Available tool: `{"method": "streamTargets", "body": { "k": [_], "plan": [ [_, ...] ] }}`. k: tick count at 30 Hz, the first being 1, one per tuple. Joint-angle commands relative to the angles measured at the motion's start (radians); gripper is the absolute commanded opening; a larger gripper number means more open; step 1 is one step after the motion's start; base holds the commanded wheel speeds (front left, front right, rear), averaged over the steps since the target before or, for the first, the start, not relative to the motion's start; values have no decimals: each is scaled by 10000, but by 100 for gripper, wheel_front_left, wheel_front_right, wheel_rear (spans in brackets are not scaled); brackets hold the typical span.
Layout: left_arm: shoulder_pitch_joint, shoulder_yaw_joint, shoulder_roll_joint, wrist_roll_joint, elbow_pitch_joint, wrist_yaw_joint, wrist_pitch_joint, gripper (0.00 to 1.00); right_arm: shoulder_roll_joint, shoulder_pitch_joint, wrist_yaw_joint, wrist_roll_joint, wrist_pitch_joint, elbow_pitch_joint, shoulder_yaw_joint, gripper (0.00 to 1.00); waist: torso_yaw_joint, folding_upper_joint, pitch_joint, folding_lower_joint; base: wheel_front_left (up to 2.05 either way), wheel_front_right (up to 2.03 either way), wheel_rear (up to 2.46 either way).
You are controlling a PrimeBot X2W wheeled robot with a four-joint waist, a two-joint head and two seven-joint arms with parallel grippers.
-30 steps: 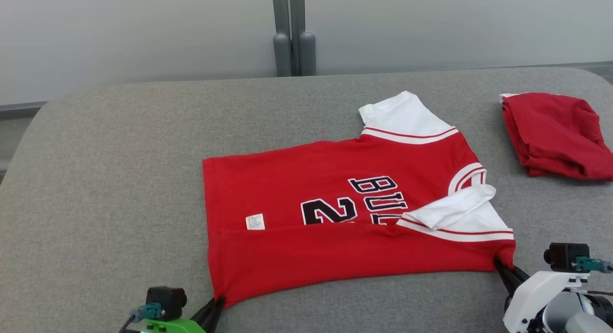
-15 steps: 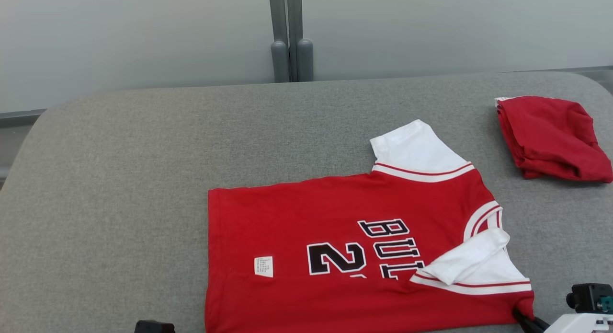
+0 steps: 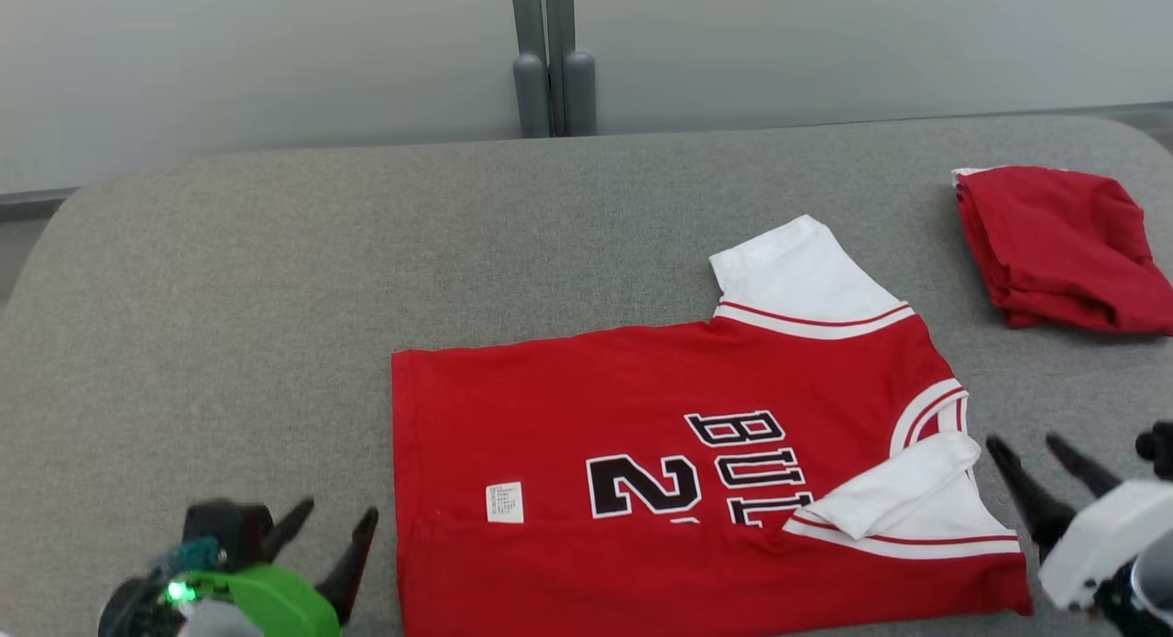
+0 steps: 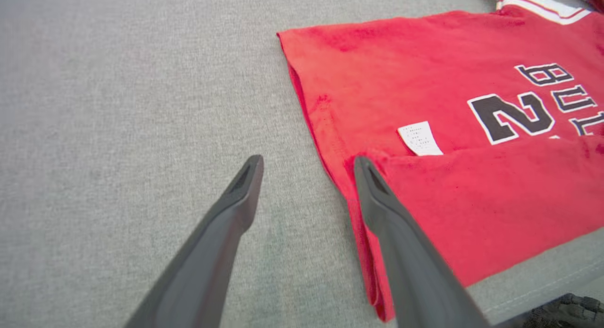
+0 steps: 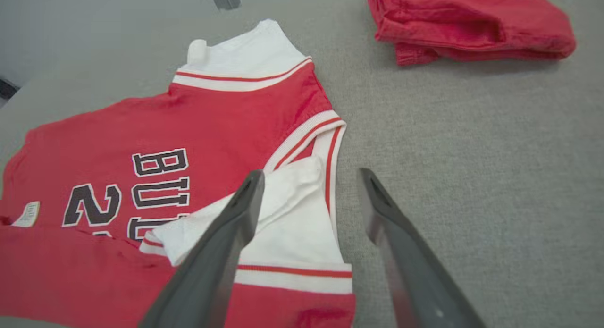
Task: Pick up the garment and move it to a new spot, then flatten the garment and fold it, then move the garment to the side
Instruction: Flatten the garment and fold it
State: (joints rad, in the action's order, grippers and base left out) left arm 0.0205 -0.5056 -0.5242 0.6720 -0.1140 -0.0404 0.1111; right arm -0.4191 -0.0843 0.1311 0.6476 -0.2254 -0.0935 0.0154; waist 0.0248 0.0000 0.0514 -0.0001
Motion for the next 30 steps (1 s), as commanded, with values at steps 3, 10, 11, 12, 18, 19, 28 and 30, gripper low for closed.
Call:
{"method": "streamTargets", "body": {
  "k": [3,10,11,12,18,19,28,30],
  "plan": [
    [1178,241,155,-312,-112,-163,-191,100,199,1214,-7,-555,349,554,-106,100,48,0,994,1,0,0,0],
    [3637,-14,1051,-650,-1369,248,-380,100,388,4492,-7,-1307,539,-222,514,100,297,0,2745,1,0,0,0],
    [3867,-62,1147,-671,-1531,327,-334,100,393,4876,-5,-1358,473,-416,585,100,341,0,2942,1,0,0,0],
    [4131,-126,1256,-666,-1764,414,-274,100,409,5363,-7,-1388,384,-746,694,100,389,0,3136,1,0,0,0],
    [5345,-434,1622,-852,-2682,529,364,100,125,7645,-7,-1550,-150,-2587,1658,100,663,0,3916,1,0,0,0],
    [5483,-443,1651,-848,-2713,540,408,100,111,7935,-7,-1501,-236,-2860,1820,100,697,0,3984,1,0,0,0],
    [5956,-491,1872,-323,-2408,502,1440,100,-211,9958,-7,-1193,-1092,-5117,3144,100,984,0,4443,1,0,0,0],
    [5967,-500,1865,-221,-2317,466,1659,100,-199,10210,-8,-1012,-1284,-5542,3339,100,1019,0,4491,1,0,0,0]
  ]
}}
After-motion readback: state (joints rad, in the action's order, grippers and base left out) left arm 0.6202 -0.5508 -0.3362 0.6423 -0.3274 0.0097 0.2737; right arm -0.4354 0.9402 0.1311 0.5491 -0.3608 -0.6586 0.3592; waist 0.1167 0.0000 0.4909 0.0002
